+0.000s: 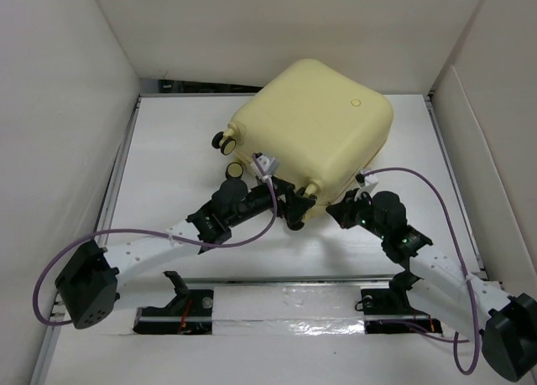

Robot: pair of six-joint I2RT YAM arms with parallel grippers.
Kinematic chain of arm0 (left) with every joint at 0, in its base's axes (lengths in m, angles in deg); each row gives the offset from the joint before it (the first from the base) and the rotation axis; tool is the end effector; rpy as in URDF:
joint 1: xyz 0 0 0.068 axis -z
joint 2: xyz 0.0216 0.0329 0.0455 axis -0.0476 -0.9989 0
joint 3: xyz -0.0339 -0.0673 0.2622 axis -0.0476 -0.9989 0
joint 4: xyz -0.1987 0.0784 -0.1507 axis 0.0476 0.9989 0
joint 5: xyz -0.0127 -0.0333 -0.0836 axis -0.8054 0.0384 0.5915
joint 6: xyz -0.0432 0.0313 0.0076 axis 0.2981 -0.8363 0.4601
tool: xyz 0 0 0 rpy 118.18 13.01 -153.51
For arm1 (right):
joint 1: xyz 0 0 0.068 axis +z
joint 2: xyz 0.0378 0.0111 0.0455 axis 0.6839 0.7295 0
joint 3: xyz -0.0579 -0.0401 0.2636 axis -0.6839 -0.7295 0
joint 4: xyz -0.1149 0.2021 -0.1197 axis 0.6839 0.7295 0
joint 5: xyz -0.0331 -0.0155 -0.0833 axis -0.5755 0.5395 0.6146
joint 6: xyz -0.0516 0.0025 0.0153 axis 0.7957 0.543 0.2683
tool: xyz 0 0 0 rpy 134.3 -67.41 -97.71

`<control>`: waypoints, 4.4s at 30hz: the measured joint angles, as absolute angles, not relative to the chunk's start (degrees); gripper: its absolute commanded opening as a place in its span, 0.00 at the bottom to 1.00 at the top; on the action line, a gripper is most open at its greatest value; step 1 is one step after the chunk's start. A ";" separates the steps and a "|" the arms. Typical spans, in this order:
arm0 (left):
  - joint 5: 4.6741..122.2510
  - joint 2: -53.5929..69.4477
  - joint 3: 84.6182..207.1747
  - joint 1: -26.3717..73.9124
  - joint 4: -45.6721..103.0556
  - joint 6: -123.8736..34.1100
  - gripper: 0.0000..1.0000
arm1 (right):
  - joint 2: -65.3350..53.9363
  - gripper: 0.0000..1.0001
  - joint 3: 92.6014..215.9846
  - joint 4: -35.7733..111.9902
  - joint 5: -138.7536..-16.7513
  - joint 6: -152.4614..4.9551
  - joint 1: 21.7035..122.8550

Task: Pack the luggage

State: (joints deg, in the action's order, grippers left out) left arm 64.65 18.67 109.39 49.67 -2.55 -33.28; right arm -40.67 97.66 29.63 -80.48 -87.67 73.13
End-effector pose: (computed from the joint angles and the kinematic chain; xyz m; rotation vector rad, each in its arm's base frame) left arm 0.1535 -0.2088 0.2941 0.5443 1.5200 -1.1682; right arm 0.1574 0.0982 0.2097 -0.2857 1.9558 0.7617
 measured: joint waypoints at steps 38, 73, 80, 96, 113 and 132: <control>72.30 -8.85 140.80 50.83 24.31 -25.44 0.00 | -40.21 0.00 94.76 23.95 -43.11 -92.30 95.01; 57.46 13.62 132.21 42.37 21.32 -20.54 0.89 | -42.03 0.00 87.85 4.65 -34.21 -91.41 105.61; 47.67 21.97 132.45 26.85 34.63 -25.87 0.89 | -50.92 0.00 87.22 13.63 -38.56 -91.63 105.04; 50.86 7.50 137.49 21.17 46.74 -50.59 0.88 | -46.57 0.00 86.32 8.34 -42.36 -92.74 104.62; 52.20 -3.56 142.76 20.34 44.51 -56.28 0.00 | -41.46 0.00 86.25 3.56 -44.00 -93.77 104.62; 64.02 22.19 118.30 31.36 39.05 -38.27 0.00 | -44.15 0.00 94.23 20.06 -66.41 -90.99 76.60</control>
State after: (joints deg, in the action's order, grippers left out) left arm 64.02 22.19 118.30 31.36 39.05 -38.27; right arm -44.15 94.23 20.06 -66.41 -90.99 76.60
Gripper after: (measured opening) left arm 0.472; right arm 0.017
